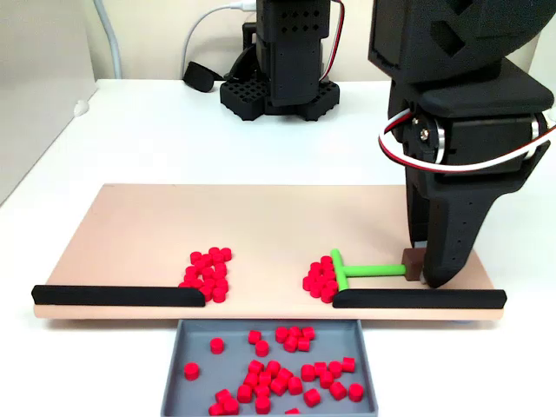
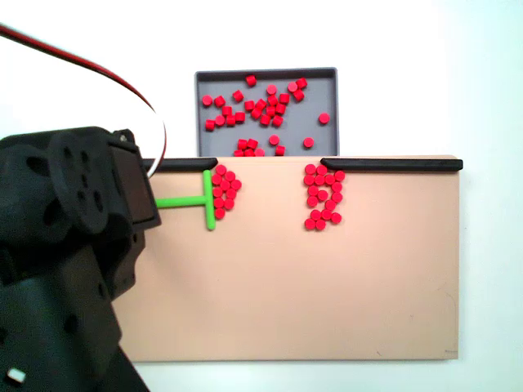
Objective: Push granules from left to the grey container
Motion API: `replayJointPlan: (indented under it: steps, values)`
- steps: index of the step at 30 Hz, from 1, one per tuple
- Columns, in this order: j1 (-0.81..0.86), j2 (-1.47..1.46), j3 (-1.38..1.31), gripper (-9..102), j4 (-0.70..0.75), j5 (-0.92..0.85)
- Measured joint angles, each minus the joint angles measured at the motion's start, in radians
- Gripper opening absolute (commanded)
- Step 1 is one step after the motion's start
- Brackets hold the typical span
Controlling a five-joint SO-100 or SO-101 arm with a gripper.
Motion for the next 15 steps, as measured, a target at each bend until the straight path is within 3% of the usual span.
replayJointPlan:
  steps: [15]
  values:
    - [0.011,0.003,0.0,0,-0.002,-0.037]
